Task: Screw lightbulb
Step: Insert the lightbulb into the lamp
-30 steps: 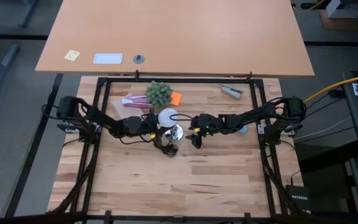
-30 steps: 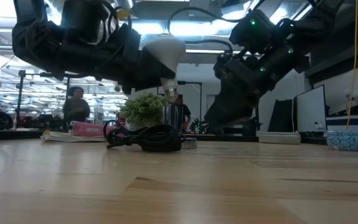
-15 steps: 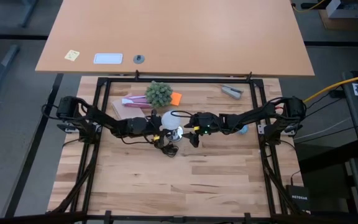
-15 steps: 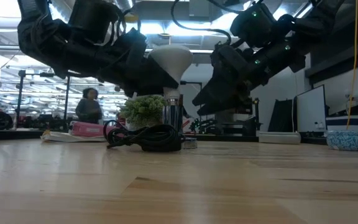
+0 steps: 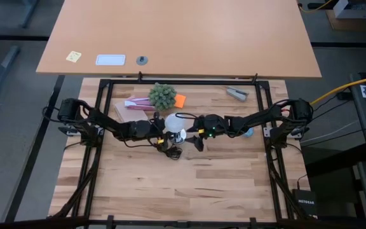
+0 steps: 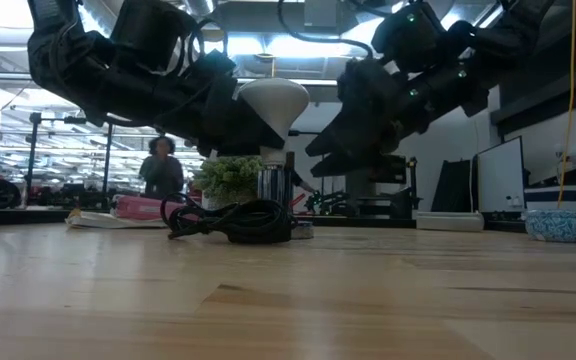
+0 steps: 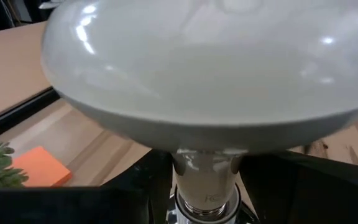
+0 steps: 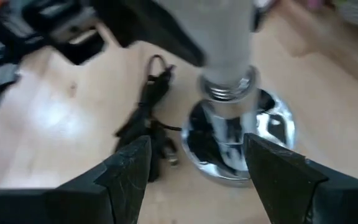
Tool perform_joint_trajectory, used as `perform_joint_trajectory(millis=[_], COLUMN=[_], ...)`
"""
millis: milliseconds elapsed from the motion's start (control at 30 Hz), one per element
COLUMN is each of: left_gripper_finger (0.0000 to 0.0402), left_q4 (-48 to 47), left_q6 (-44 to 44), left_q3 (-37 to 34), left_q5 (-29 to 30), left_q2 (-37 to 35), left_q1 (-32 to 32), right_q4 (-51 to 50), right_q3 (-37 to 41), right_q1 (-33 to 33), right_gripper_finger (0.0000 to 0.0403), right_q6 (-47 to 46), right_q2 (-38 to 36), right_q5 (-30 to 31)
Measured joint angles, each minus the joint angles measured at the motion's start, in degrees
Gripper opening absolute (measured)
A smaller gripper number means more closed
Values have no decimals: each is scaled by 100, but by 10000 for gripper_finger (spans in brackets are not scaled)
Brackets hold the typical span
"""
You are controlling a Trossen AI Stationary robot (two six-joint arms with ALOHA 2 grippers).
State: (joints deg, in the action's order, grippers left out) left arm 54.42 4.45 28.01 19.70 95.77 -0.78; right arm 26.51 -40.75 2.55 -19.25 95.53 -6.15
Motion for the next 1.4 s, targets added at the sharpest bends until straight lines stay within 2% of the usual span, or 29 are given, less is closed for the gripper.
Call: perform_joint_trajectory(millis=[200,467,667,900,1167,1400], left_gripper_finger=[150,150,150,150,150,150], left_q4=[-212,-139,25,122,131,139], left_q6=[127,311,245,131,138,153], left_q3=[15,17,5,-4,-4,-4], left_q5=[0,24,20,9,0,-2], left_q2=[0,145,178,188,190,190], left_q1=[0,-11,-11,-11,-11,-11], right_q4=[65,40,41,75,645,817], right_q3=[0,0,0,-1,-27,-481], right_q1=[-373,-916,-1060,-1058,-1370,-1505], right_gripper_finger=[259,259,259,259,259,259], right_q6=[1,7,5,-517,-1068,-1094], right_q2=[0,0,0,42,799,1388], right_q5=[105,871,1531,1621,1779,2010])
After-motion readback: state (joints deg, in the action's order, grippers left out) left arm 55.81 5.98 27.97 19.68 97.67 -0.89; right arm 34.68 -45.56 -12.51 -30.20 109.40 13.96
